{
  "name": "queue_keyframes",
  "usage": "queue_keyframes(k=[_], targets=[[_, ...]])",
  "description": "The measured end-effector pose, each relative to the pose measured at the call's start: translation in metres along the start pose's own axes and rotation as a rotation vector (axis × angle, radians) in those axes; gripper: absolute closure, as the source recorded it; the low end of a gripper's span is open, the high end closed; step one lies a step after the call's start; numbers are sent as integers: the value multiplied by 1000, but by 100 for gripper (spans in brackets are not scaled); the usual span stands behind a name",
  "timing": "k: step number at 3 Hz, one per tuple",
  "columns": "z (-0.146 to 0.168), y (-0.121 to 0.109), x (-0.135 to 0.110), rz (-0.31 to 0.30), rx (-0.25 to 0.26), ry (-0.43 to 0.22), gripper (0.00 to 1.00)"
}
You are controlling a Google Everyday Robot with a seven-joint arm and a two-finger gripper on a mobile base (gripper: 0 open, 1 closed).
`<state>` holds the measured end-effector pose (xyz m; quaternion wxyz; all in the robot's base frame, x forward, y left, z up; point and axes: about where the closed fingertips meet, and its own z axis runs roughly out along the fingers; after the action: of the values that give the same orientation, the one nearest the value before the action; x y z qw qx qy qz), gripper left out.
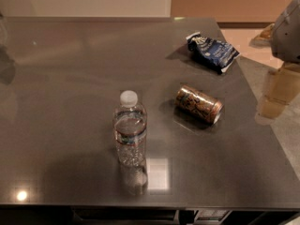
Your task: Place orange can upright
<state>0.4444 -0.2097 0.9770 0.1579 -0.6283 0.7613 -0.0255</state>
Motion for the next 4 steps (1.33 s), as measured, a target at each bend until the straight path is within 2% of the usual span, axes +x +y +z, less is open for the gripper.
queue_keyframes(k=[1,3,4], targets=[[7,-11,-15,-140,-25,-17,0],[30,-29,-40,-534,-47,-28,0],[40,-34,-48,-709,-50,-44,0]])
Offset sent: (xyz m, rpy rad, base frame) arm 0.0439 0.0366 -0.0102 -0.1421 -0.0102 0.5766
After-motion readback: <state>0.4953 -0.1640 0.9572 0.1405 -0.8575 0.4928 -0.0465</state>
